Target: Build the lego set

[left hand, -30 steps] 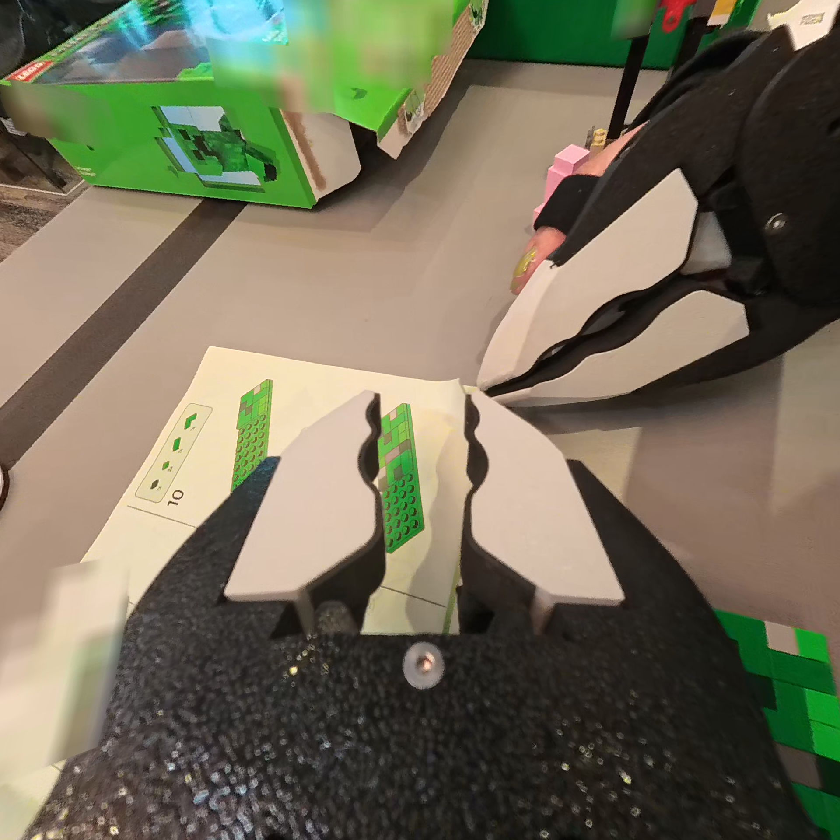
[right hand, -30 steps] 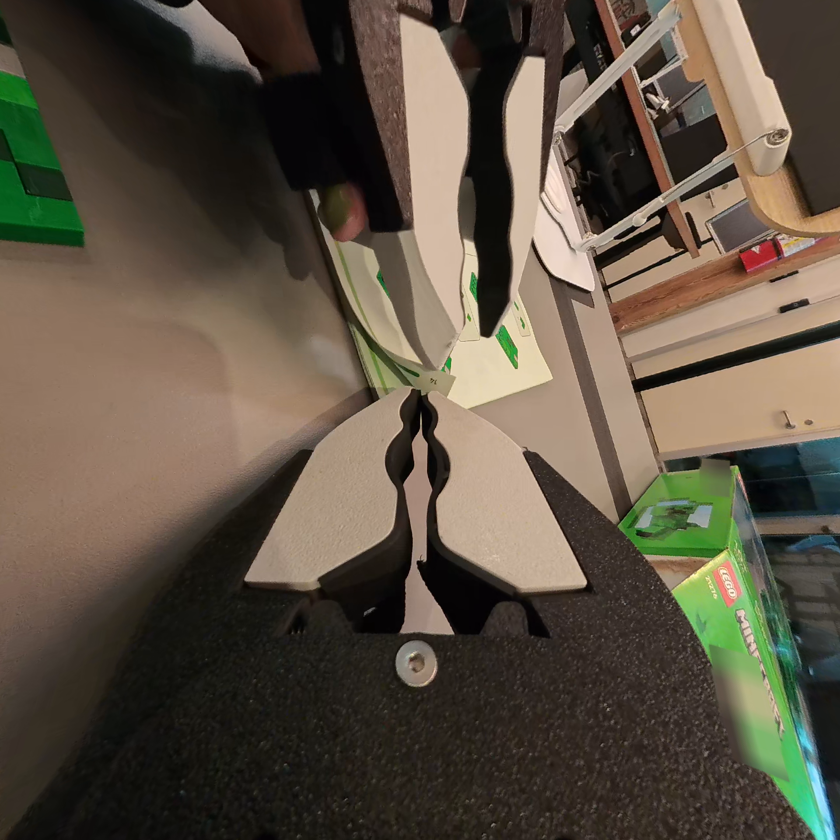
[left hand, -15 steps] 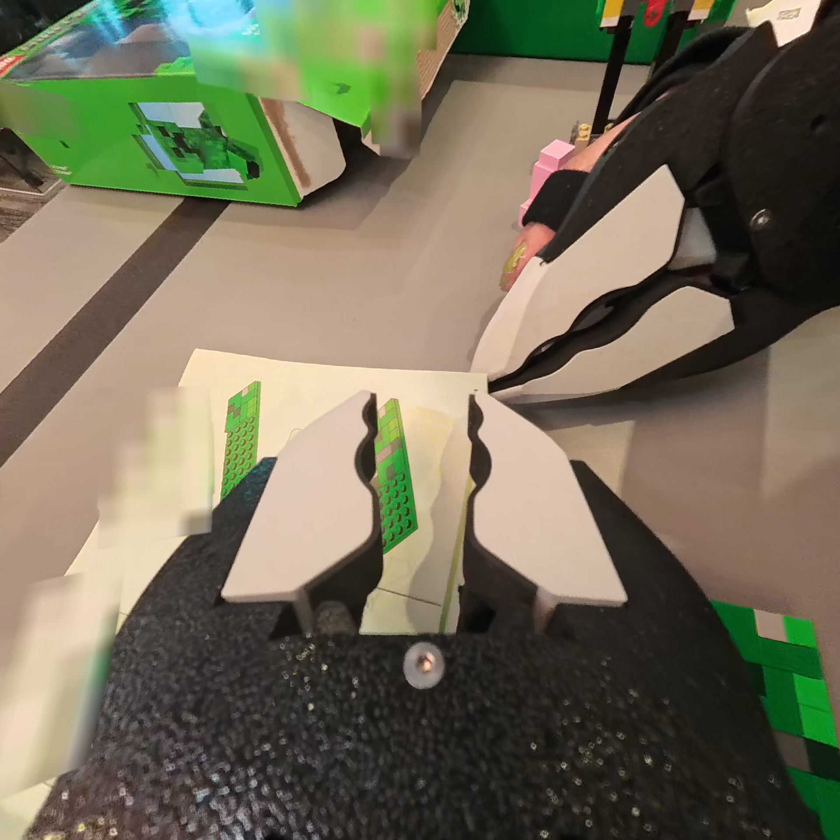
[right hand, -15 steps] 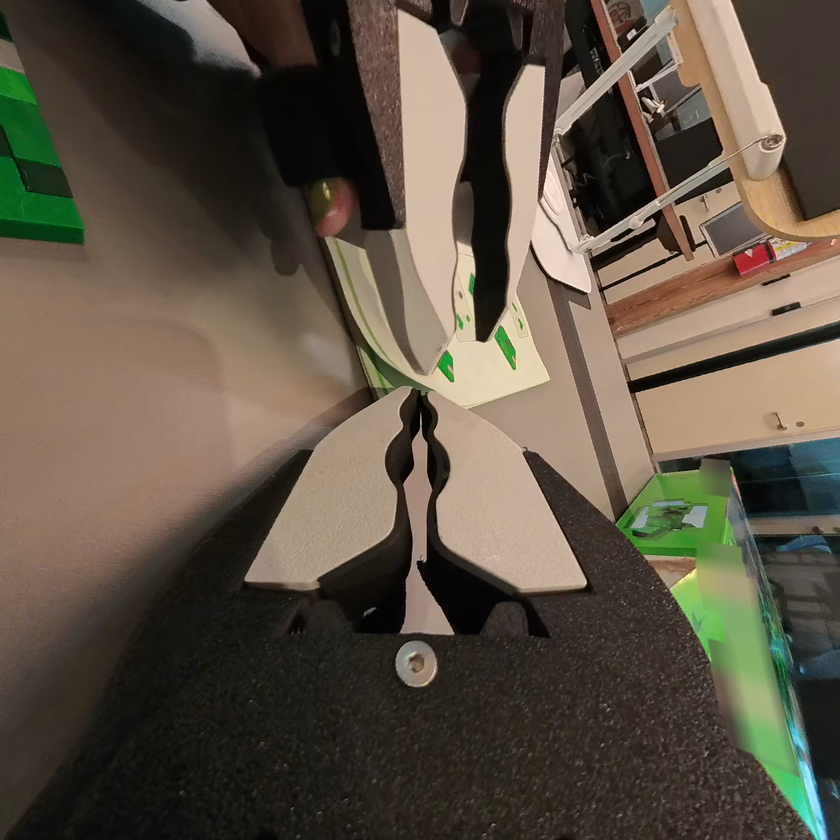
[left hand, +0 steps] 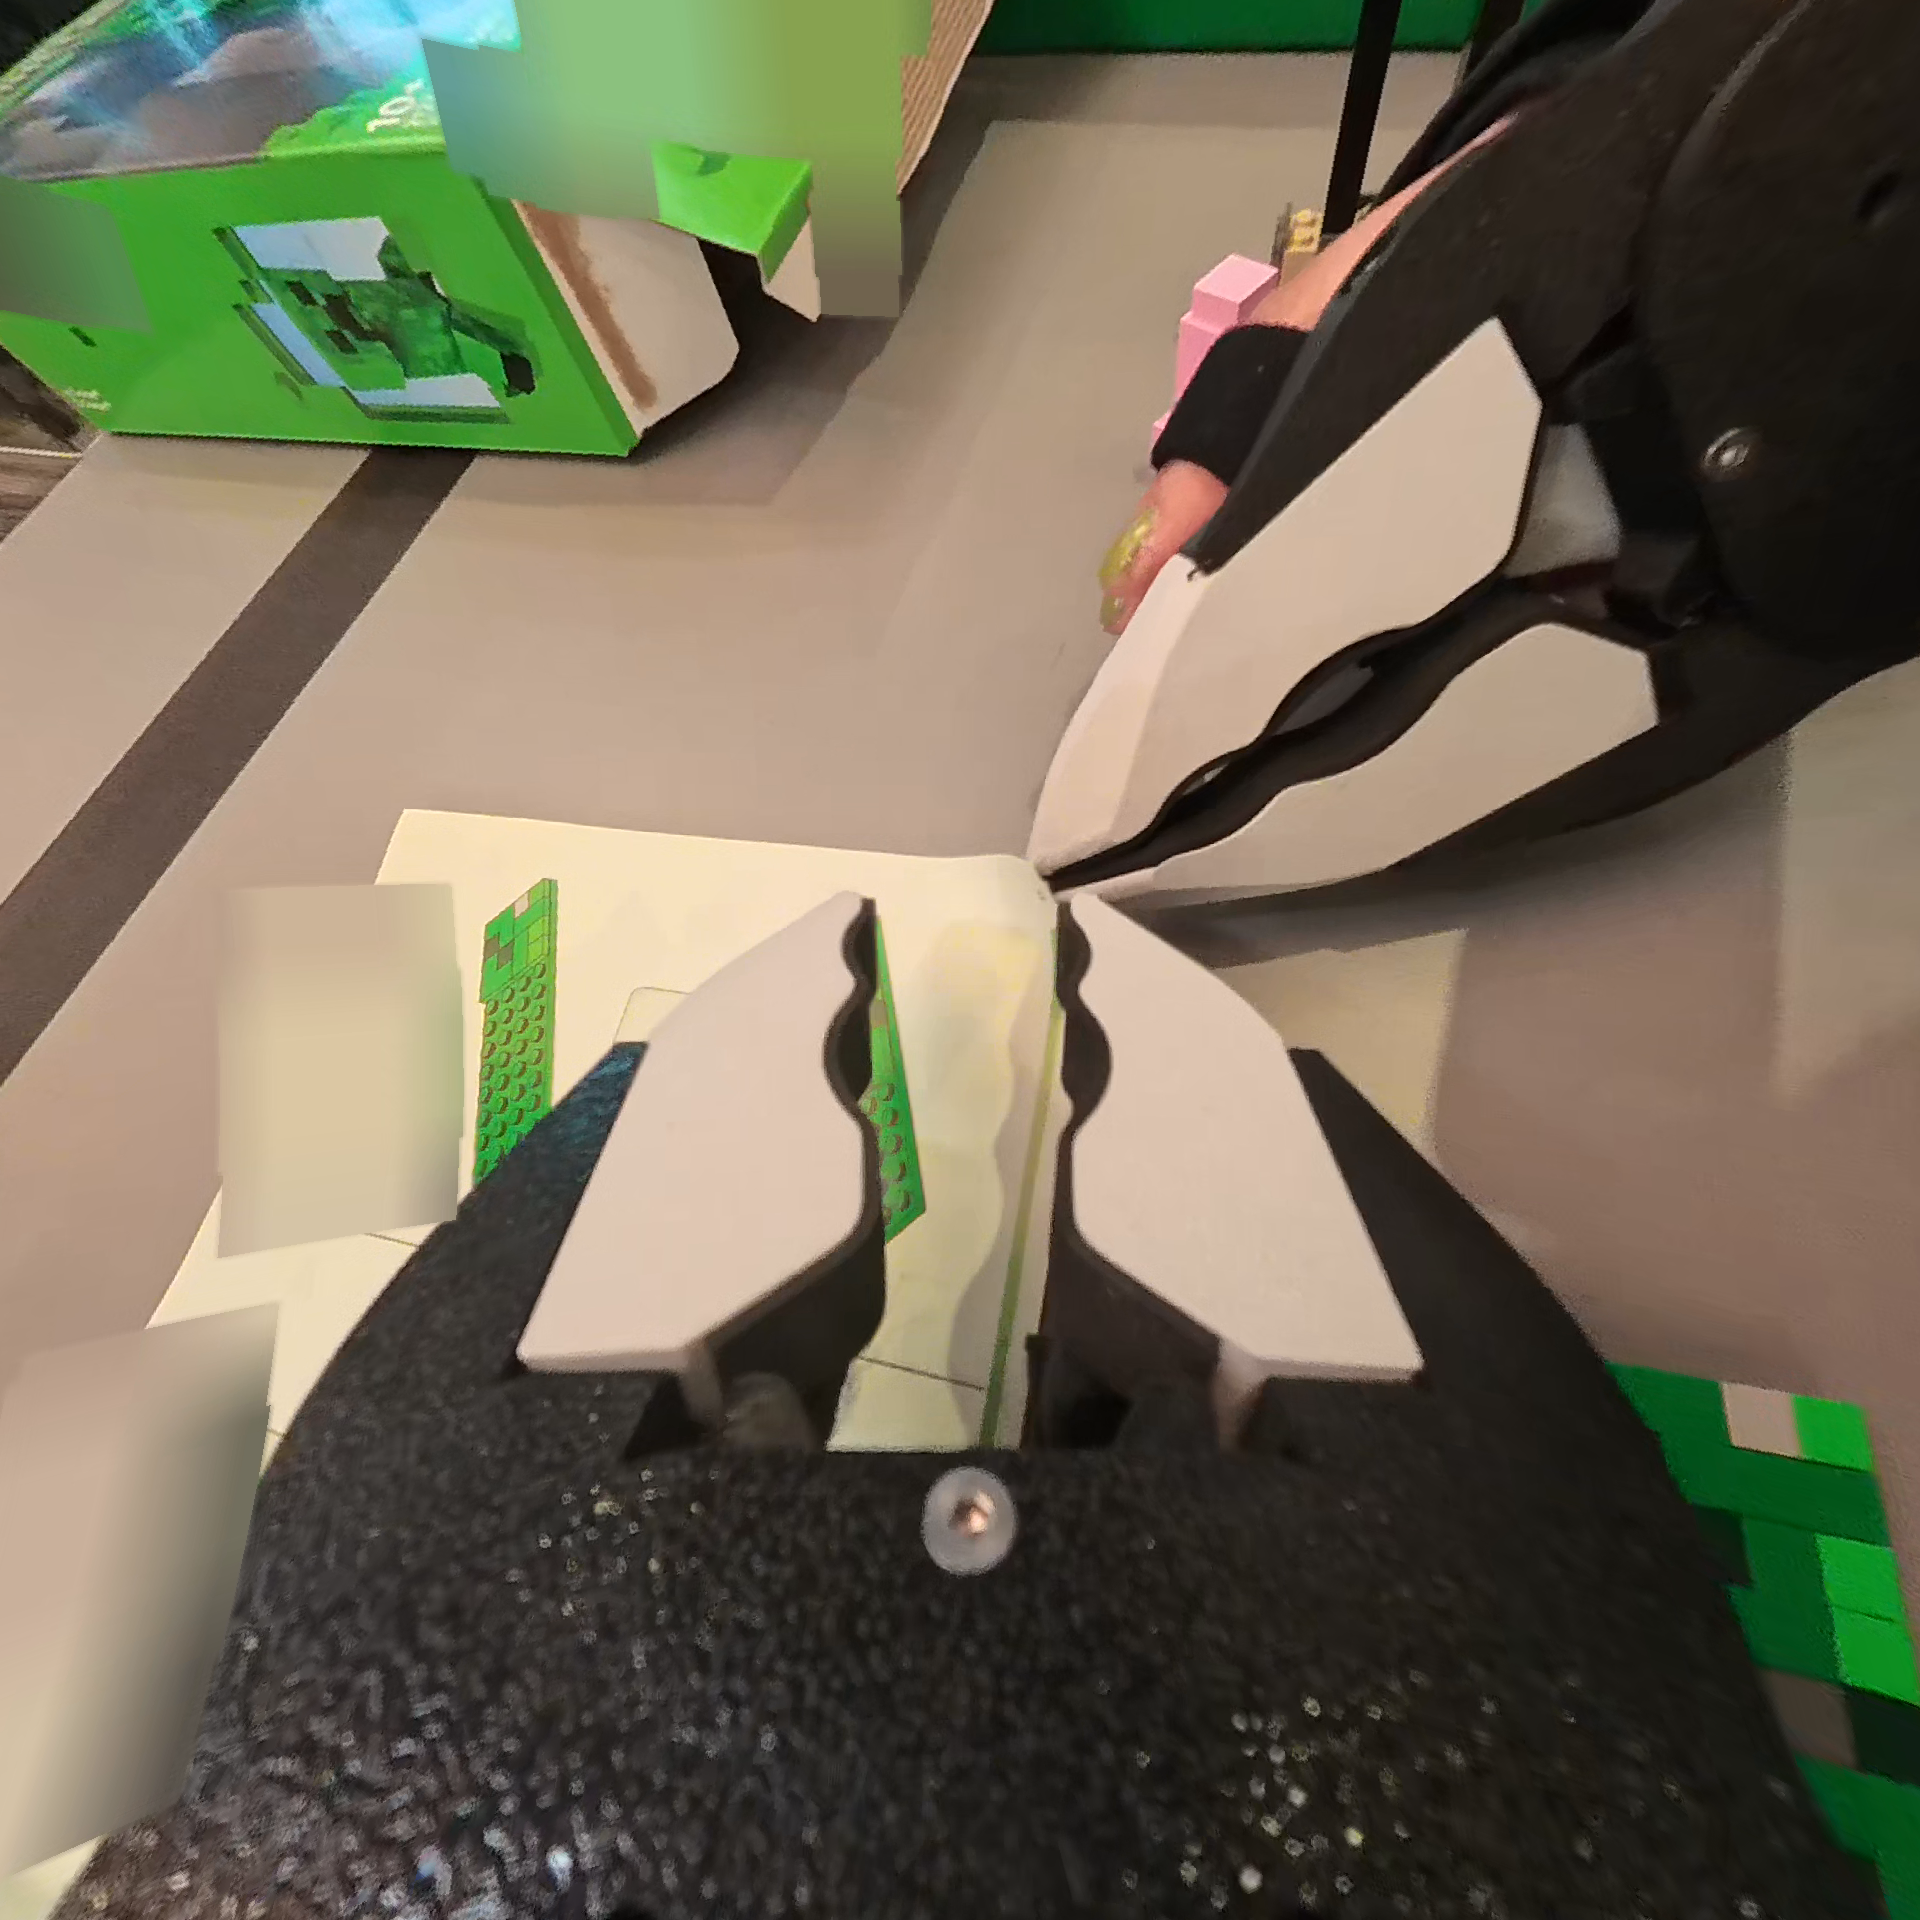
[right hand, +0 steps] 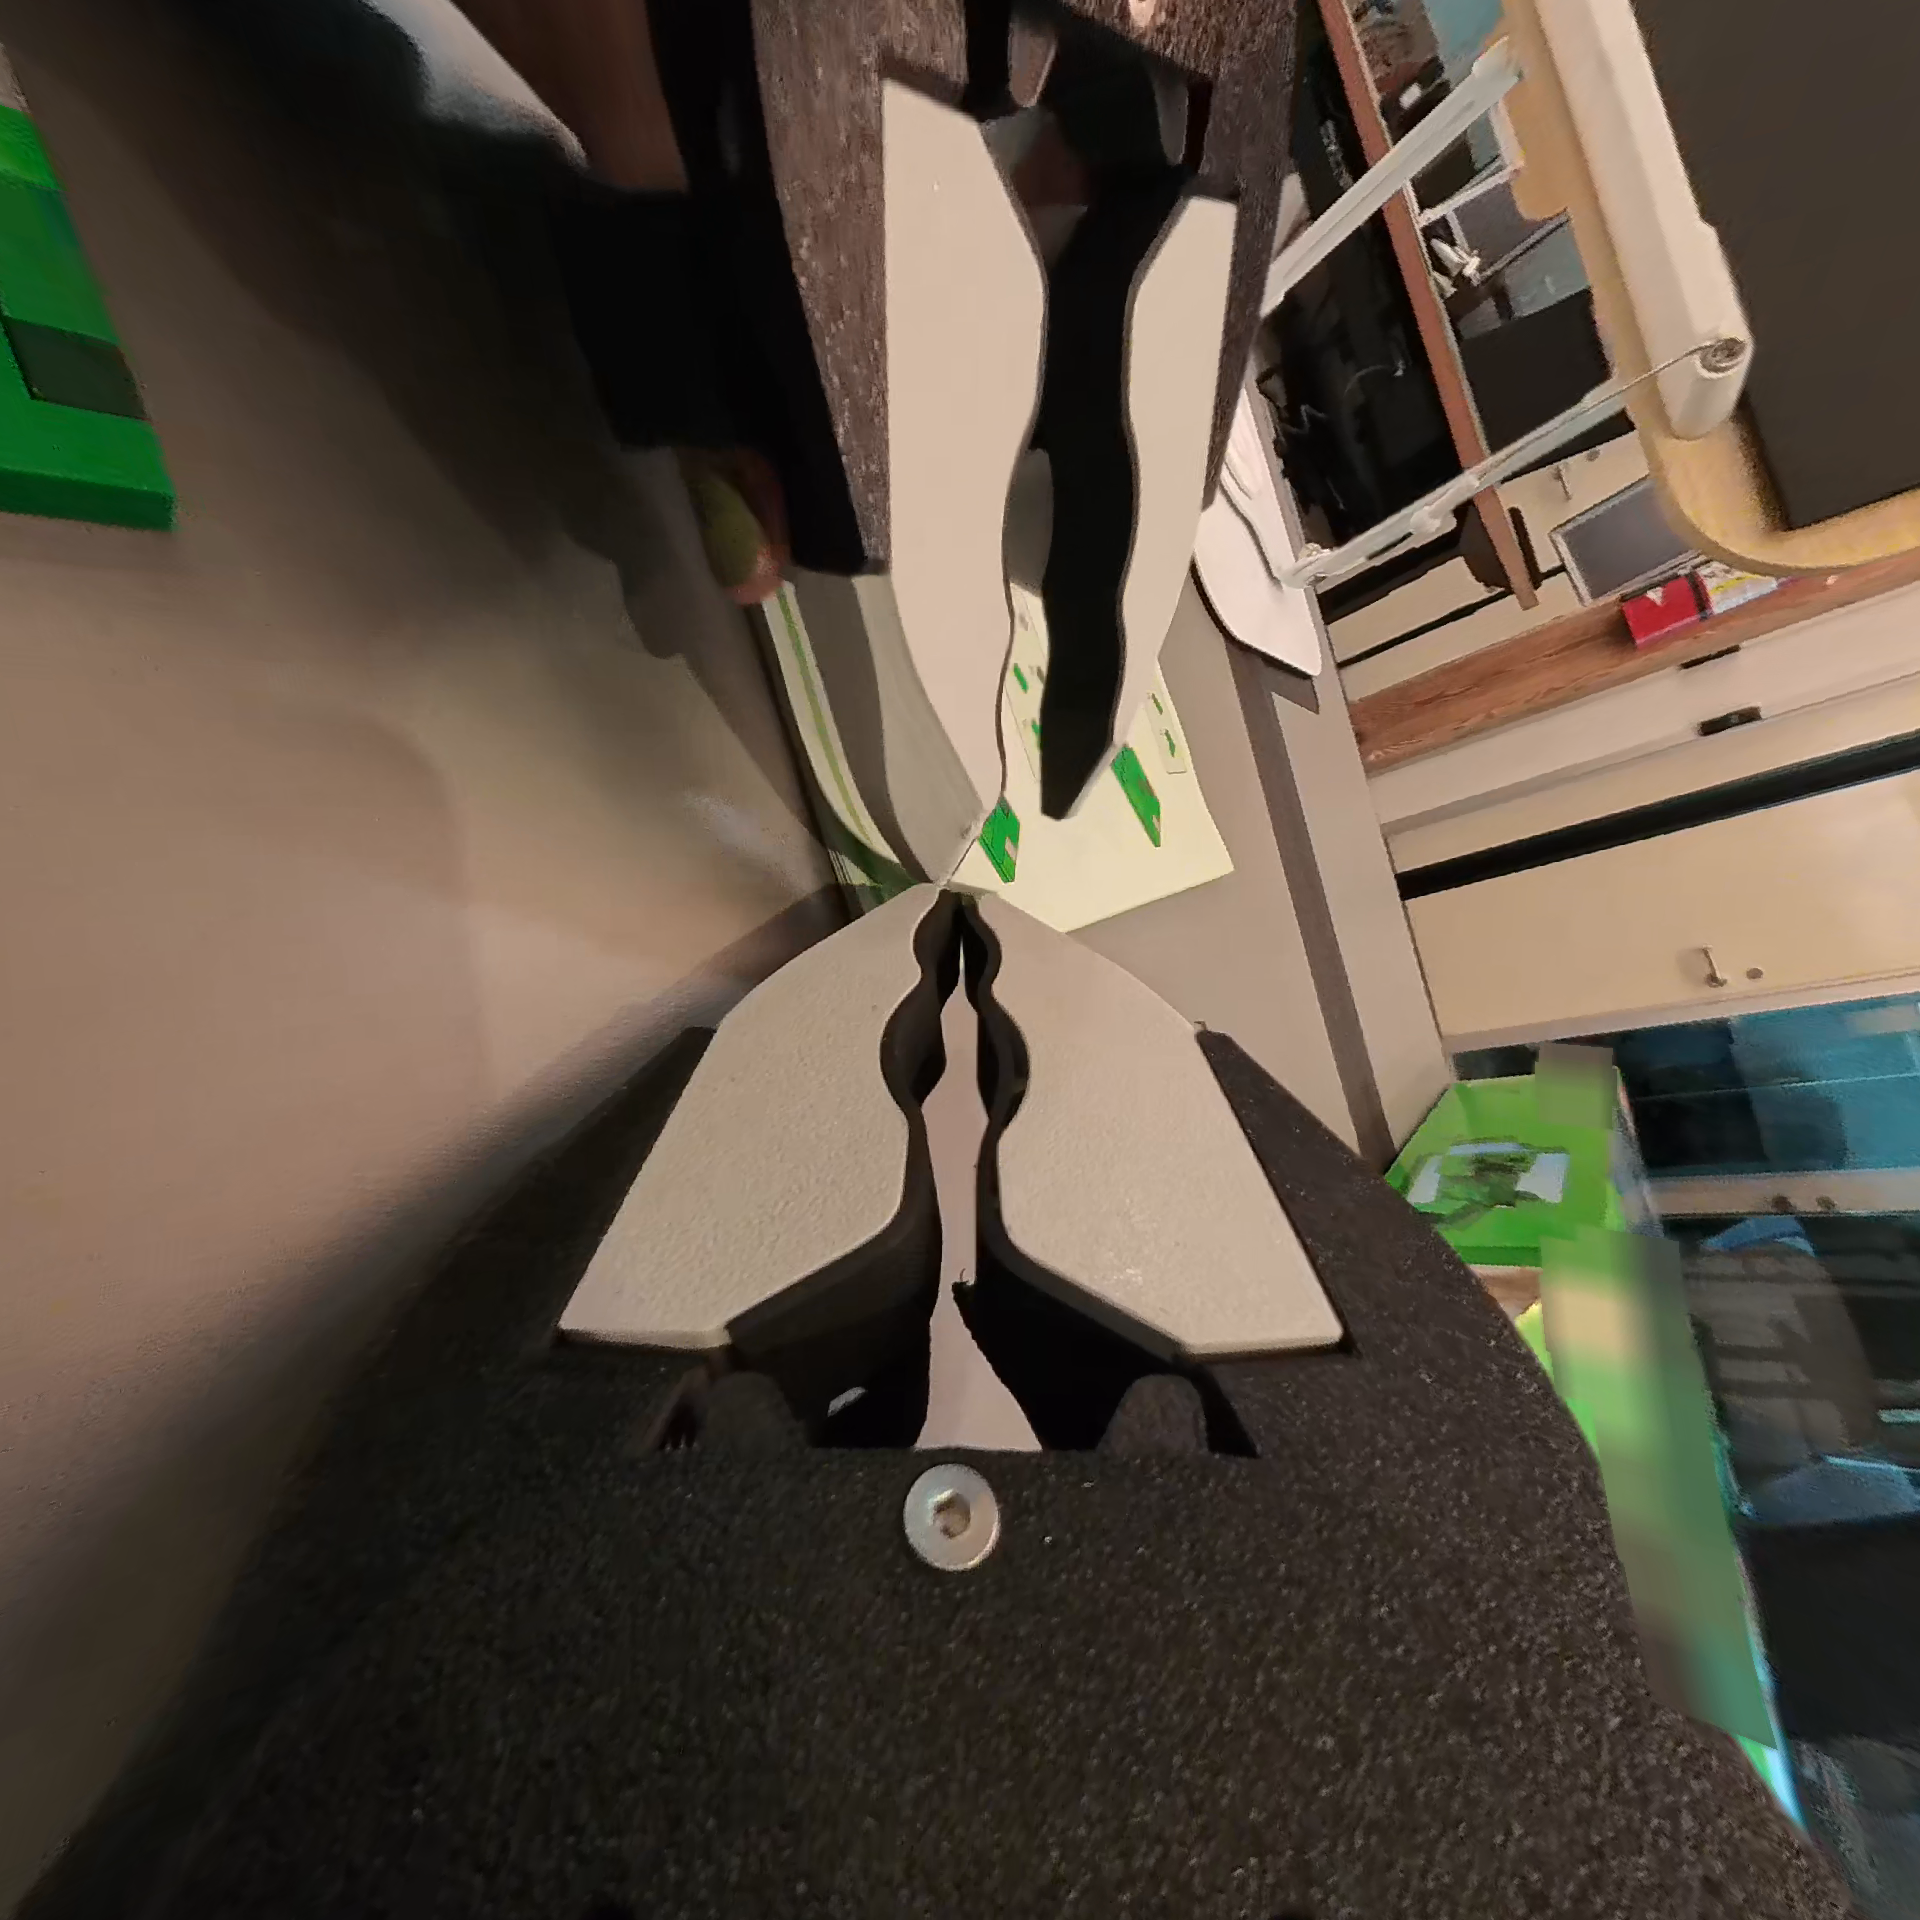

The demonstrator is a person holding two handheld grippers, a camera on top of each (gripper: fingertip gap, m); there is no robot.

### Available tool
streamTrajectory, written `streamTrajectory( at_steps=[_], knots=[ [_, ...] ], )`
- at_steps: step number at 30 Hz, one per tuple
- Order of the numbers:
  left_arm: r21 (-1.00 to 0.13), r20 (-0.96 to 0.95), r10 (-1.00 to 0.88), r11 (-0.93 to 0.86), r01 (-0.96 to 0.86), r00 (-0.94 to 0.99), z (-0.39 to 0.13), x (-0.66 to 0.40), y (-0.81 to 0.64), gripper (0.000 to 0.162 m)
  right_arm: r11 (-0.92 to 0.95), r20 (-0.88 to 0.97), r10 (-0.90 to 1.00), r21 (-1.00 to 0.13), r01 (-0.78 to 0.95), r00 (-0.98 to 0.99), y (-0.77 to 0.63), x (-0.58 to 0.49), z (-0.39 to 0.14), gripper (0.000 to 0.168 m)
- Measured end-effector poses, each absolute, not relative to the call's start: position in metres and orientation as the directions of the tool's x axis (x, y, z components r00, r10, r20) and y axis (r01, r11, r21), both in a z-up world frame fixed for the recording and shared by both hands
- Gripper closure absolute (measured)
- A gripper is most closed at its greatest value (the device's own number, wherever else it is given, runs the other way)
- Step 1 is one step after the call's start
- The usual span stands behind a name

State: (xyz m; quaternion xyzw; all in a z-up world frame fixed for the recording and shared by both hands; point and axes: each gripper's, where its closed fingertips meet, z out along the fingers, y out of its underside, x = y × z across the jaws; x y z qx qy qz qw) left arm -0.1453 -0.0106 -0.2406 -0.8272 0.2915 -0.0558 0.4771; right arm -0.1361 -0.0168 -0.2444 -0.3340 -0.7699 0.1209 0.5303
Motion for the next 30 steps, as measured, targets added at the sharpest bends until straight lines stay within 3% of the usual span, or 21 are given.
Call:
streamTrajectory(
  at_steps=[2,4,21,30],
  knots=[
    [-0.814,-0.202,-0.531,-0.376,-0.442,0.823,-0.241,-0.145,-0.010,0.138,0.760,0.753,0.624,-0.523,0.385,-0.208,-0.016,-0.137,-0.244,0.166],
    [-0.812,-0.217,-0.525,-0.371,-0.451,0.823,-0.241,-0.146,-0.010,0.162,0.763,0.759,0.618,-0.518,0.386,-0.205,-0.016,-0.137,-0.244,0.166],
    [-0.869,-0.090,-0.517,-0.376,-0.321,0.851,-0.230,-0.151,-0.012,0.162,0.773,0.775,0.601,-0.499,0.392,-0.197,-0.014,-0.136,-0.244,0.168],
    [-0.848,-0.105,-0.561,-0.380,-0.368,0.821,-0.237,-0.144,-0.016,0.162,0.776,0.778,0.596,-0.496,0.390,-0.197,-0.014,-0.136,-0.244,0.168]
  ],
)
